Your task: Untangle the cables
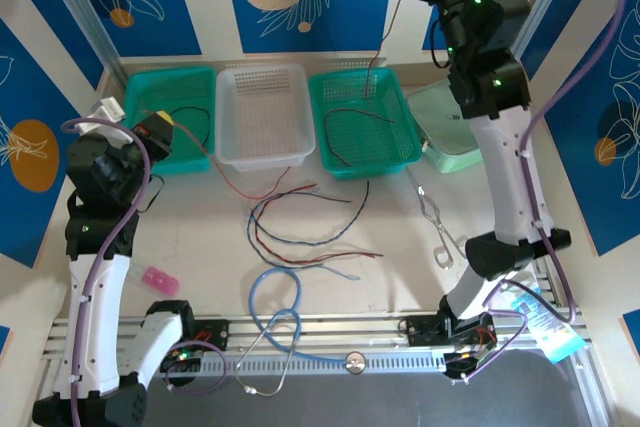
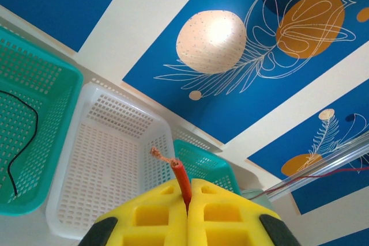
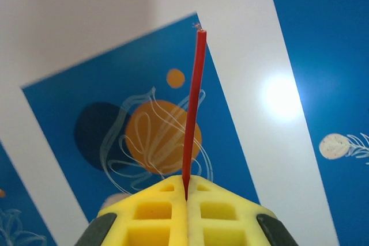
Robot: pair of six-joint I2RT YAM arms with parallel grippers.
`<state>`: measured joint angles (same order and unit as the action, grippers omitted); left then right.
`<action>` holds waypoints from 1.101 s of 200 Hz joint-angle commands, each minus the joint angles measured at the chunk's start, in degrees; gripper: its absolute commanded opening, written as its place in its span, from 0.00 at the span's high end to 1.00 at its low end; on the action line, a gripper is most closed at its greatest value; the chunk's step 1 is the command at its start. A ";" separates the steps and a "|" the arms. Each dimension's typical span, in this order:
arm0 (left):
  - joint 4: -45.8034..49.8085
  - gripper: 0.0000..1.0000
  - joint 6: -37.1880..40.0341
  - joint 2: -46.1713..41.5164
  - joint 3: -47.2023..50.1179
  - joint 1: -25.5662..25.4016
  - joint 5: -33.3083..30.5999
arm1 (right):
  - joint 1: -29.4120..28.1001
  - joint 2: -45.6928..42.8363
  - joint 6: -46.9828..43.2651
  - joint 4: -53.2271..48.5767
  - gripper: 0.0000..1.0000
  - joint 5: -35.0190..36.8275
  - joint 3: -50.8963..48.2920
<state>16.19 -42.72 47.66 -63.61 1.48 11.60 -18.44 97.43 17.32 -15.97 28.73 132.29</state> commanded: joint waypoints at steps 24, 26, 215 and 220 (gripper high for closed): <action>1.28 1.00 2.71 -1.96 0.06 -0.42 0.46 | -1.36 3.87 -3.53 -1.36 1.00 5.88 -13.15; 1.37 1.00 2.72 -1.96 0.07 -0.44 0.56 | -1.35 3.73 -3.11 -1.35 1.00 6.03 -14.31; 5.62 1.00 3.21 -2.13 -2.87 -0.42 1.50 | 2.34 28.53 11.40 -22.62 1.00 -7.97 -24.41; 5.64 1.00 3.06 -2.13 -2.88 -0.44 1.58 | 2.39 28.83 11.13 -22.55 1.00 -7.60 -23.77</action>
<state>21.17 -40.38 46.17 -64.58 1.48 12.88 -16.45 125.49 28.97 -37.39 22.09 103.98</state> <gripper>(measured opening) 0.051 0.047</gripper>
